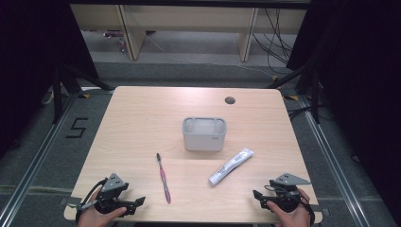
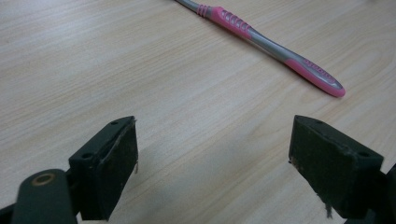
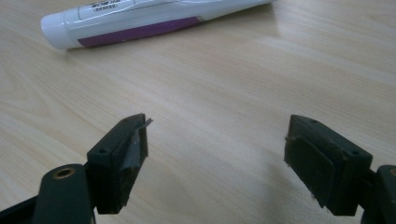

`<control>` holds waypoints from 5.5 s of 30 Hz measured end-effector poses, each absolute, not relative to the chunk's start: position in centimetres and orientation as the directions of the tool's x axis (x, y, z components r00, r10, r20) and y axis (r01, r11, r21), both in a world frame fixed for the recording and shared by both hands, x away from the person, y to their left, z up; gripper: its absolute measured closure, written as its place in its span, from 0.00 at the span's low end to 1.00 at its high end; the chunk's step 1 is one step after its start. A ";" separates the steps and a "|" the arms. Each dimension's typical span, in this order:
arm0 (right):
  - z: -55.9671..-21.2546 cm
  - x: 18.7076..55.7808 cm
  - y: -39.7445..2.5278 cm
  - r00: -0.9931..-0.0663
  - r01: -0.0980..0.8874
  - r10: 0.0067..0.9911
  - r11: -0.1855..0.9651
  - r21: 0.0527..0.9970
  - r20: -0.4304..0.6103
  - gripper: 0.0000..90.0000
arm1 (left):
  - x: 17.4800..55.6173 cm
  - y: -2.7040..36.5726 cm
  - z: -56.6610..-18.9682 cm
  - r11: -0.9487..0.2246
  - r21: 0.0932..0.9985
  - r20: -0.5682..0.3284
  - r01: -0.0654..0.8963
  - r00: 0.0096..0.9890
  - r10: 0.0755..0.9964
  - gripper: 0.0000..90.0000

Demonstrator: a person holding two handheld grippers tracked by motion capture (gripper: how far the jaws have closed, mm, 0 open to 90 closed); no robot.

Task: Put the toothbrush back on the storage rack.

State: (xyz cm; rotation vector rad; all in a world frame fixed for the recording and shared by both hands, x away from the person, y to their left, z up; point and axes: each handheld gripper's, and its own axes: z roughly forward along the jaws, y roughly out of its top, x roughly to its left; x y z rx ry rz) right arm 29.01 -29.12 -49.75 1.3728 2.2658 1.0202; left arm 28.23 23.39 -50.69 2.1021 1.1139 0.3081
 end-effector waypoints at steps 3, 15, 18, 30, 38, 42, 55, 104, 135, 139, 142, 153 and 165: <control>-49.7 29.0 -29.2 -0.491 0.644 0.866 0.287 0.709 0.095 0.25 | 28.2 23.4 -50.6 -0.368 0.688 -0.116 0.625 0.595 0.795 0.17; -49.6 28.8 -29.2 -0.464 0.676 0.875 0.247 0.694 0.141 0.27 | 28.8 22.8 -50.3 -0.369 0.661 -0.137 0.653 0.589 0.797 0.19; -49.7 29.0 -29.4 -0.485 0.650 0.867 0.268 0.711 0.117 0.27 | 29.0 22.1 -50.2 -0.364 0.667 -0.140 0.650 0.589 0.796 0.20; -49.5 29.1 -29.5 -0.484 0.644 0.867 0.262 0.719 0.117 0.26 | 30.5 19.8 -49.6 -0.386 0.655 -0.142 0.649 0.608 0.781 0.23; -49.5 29.1 -29.4 -0.489 0.642 0.864 0.263 0.720 0.119 0.26 | 31.1 18.6 -49.5 -0.400 0.647 -0.137 0.649 0.615 0.777 0.23; -49.5 29.1 -29.4 -0.488 0.642 0.865 0.262 0.720 0.121 0.26 | 31.4 18.4 -49.5 -0.404 0.646 -0.132 0.648 0.616 0.776 0.23; -49.5 29.1 -29.4 -0.499 0.636 0.858 0.268 0.724 0.121 0.26 | 32.7 17.0 -49.4 -0.420 0.639 -0.125 0.645 0.626 0.770 0.31; -49.5 28.9 -29.2 -0.498 0.655 0.846 0.225 0.721 0.188 0.28 | 36.2 13.7 -48.7 -0.619 0.484 -0.011 0.619 0.712 0.702 0.75; -49.4 29.0 -29.6 -0.505 0.642 0.847 0.241 0.728 0.165 0.28 | 37.7 11.1 -48.0 -0.802 0.220 -0.004 0.555 0.823 0.568 0.91; -49.4 28.9 -29.5 -0.497 0.654 0.847 0.224 0.723 0.187 0.28 | 37.7 11.1 -47.9 -0.807 0.216 0.000 0.550 0.826 0.564 0.91; -49.4 28.9 -29.5 -0.492 0.658 0.849 0.218 0.721 0.193 0.28 | 37.6 11.1 -47.6 -0.804 0.235 0.005 0.546 0.827 0.563 0.91; -49.4 29.1 -29.7 -0.502 0.641 0.848 0.233 0.731 0.171 0.28 | 37.3 11.6 -46.2 -0.779 0.328 0.014 0.534 0.822 0.569 0.92; -49.5 29.1 -29.7 -0.503 0.639 0.846 0.225 0.736 0.178 0.28 | 37.1 12.5 -43.6 -0.708 0.508 0.029 0.491 0.812 0.583 0.92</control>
